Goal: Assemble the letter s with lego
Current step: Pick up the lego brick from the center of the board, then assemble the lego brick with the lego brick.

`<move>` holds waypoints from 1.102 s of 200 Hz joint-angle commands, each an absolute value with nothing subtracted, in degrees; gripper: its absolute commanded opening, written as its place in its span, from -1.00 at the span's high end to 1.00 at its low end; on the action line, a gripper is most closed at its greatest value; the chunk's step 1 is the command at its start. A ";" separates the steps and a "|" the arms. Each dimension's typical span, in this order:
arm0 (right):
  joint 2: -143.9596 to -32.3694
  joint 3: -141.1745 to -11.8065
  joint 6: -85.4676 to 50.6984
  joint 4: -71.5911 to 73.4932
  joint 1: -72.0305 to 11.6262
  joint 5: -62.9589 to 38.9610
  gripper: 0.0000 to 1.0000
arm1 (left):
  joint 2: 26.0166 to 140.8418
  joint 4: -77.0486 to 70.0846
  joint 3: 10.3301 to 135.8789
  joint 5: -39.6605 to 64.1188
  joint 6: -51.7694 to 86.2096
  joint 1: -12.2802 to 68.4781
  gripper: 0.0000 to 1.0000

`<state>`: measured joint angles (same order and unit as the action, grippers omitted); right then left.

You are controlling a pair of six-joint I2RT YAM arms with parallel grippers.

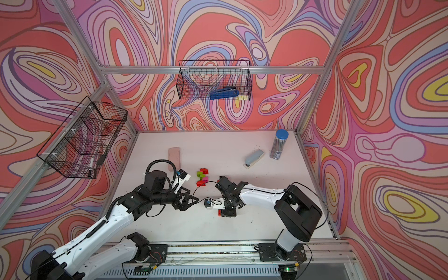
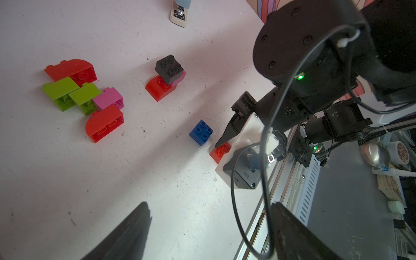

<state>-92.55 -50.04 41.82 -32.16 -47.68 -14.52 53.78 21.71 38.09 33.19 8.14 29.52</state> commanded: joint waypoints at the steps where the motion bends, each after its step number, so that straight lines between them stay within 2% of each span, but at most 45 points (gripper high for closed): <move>1: -93.89 -51.22 41.01 -31.68 -47.98 -15.73 0.47 | 54.14 23.12 38.58 33.83 7.47 29.09 -0.71; 56: -88.62 -50.87 40.89 -35.11 -47.92 -12.55 0.58 | 53.46 23.18 38.59 34.11 7.64 29.01 -0.70; 101: -84.76 -50.30 43.04 -36.73 -43.49 -10.16 0.61 | 53.07 22.13 38.41 35.49 8.42 29.02 -0.70; 220: -96.56 -61.50 49.69 -41.76 -40.25 -13.27 0.63 | 51.06 22.05 37.79 35.44 8.97 29.03 -0.70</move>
